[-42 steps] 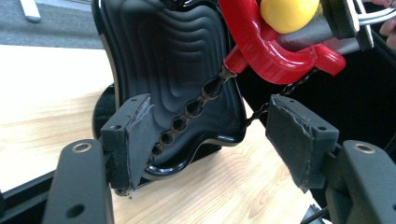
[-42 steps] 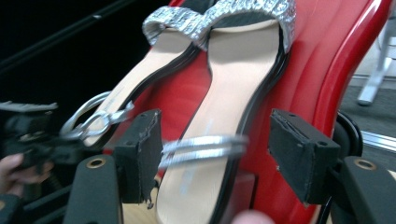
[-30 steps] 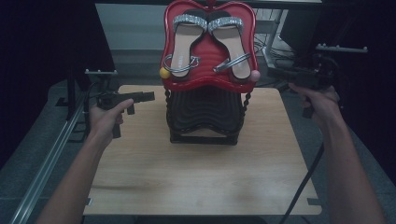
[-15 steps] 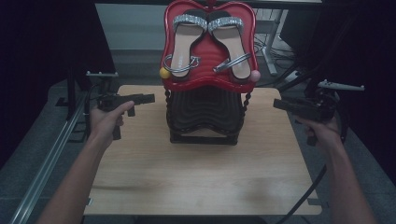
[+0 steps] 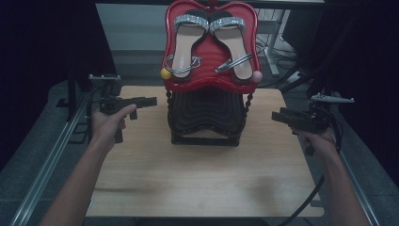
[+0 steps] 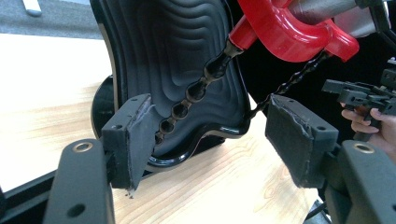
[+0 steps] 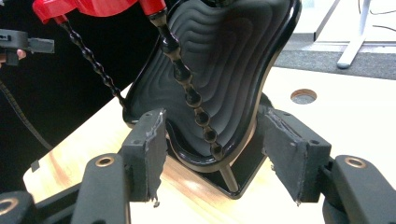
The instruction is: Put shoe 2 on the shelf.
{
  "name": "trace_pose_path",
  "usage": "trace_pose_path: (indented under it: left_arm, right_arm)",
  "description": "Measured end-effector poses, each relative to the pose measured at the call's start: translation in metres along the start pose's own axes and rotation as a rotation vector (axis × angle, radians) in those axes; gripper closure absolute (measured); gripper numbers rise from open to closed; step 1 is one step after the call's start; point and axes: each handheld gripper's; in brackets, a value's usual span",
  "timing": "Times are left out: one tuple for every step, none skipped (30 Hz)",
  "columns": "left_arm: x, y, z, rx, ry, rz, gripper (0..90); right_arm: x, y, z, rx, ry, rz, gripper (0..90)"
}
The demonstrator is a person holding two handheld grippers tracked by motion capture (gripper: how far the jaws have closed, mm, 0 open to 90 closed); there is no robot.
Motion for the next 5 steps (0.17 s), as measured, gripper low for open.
trace_pose_path:
  left_arm:
    - [0.0, 0.0001, -0.0003, -0.001, 0.001, 0.001, 32.8]
    - [0.0, 0.0001, -0.0007, -0.002, 0.001, 0.002, 32.8]
    - [0.0, -0.0001, -0.0013, -0.007, 0.001, 0.008, 32.8]
    - [0.0, -0.0003, -0.0024, -0.012, 0.001, 0.016, 32.8]
    - [-0.0001, -0.0005, -0.0036, -0.012, 0.003, 0.021, 32.8]
  right_arm:
    - [0.0, 0.0, 0.0, 0.0, 0.0, 0.0, 39.1]
    - [0.0001, -0.0006, 0.0005, 0.006, 0.002, -0.002, 39.1]
    - [0.0001, -0.0019, 0.0001, 0.015, 0.007, -0.002, 39.1]
    - [0.0001, -0.0019, 0.0001, 0.015, 0.007, -0.002, 39.1]
    - [-0.0005, -0.0025, -0.0012, 0.015, 0.008, -0.003, 38.8]
Point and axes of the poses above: each handheld gripper's, and its own axes: x roughly backward along the jaws, z roughly out of its top, y roughly to its right, and after that the axes turned 5 degrees about x, right-handed
